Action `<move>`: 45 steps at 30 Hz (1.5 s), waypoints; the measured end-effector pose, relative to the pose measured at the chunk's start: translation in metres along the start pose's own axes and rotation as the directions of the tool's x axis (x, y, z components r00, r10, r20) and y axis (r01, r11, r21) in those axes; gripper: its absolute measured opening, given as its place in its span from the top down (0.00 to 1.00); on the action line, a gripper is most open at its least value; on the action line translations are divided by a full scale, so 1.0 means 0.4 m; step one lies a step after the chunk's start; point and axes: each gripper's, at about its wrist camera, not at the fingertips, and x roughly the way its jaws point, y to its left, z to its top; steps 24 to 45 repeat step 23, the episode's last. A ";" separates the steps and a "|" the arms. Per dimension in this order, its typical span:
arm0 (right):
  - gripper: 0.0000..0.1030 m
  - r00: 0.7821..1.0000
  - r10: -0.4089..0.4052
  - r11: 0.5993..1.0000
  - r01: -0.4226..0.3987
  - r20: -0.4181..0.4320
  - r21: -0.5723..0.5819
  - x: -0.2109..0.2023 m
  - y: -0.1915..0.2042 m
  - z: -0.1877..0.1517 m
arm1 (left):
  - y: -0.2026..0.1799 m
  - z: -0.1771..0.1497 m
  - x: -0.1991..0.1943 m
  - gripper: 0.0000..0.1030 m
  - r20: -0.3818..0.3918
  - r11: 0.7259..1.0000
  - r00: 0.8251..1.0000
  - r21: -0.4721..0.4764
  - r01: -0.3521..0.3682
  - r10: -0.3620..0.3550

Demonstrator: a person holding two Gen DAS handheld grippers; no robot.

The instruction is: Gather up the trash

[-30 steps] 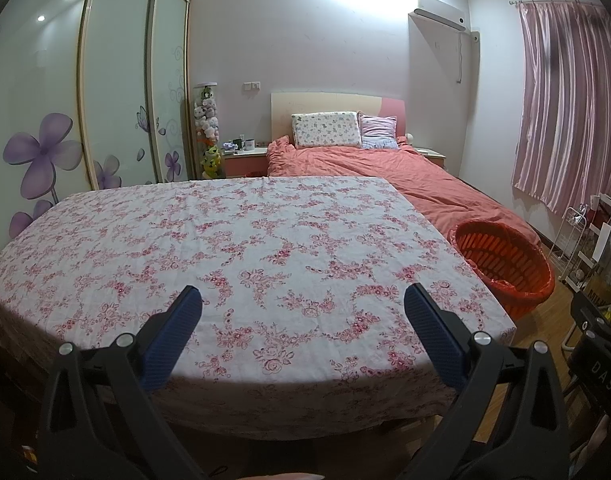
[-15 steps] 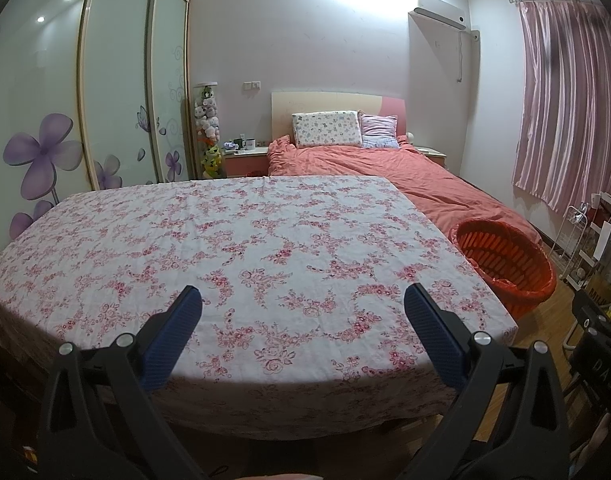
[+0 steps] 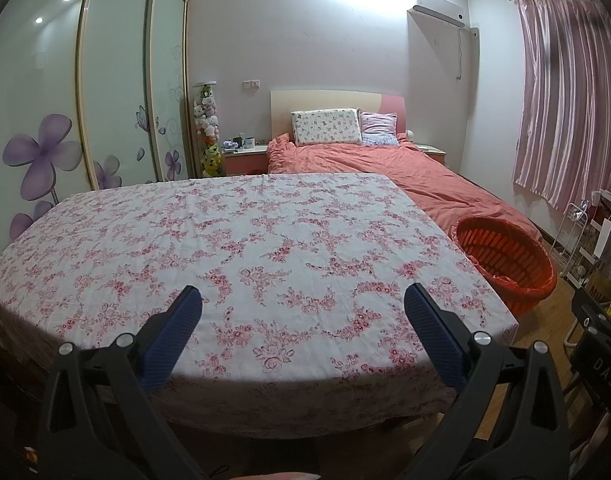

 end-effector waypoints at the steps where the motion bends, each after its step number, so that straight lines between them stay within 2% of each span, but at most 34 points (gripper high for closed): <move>1: 0.02 1.000 0.000 1.000 0.000 0.000 0.000 -0.001 0.001 0.000 | 0.000 0.000 0.000 0.04 0.000 1.000 1.000 0.000 0.000 0.000; 45: 0.02 1.000 0.000 1.000 0.000 -0.001 0.000 0.000 0.000 0.002 | 0.013 0.004 0.006 0.04 -0.018 1.000 1.000 -0.005 0.000 0.000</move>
